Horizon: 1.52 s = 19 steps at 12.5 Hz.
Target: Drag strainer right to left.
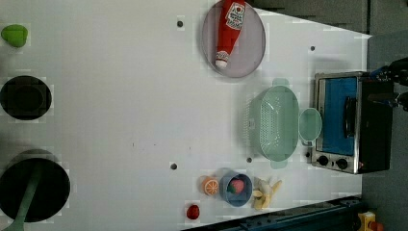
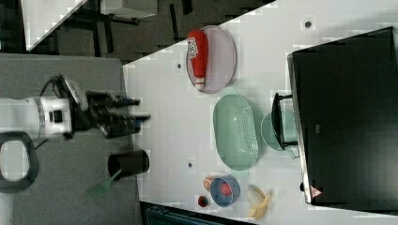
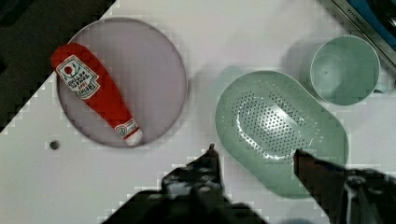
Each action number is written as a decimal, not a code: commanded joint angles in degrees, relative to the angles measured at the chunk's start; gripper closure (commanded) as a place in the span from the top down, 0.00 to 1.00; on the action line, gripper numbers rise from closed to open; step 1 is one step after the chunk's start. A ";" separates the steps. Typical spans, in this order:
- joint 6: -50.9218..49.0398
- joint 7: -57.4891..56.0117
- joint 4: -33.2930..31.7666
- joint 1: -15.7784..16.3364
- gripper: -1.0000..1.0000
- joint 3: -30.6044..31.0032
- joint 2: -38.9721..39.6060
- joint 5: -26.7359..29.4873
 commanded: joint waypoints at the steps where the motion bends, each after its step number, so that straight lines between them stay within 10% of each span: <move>1: -13.78 4.82 -12.52 -0.81 0.70 -3.46 -26.65 -0.79; 4: -11.66 4.88 -16.15 -0.73 1.00 -3.25 -24.73 -0.77; 12: 23.00 19.97 -34.53 -0.58 1.00 -2.01 -7.26 -0.74; 19: 50.66 35.48 -37.79 0.37 1.00 -1.56 13.70 -0.73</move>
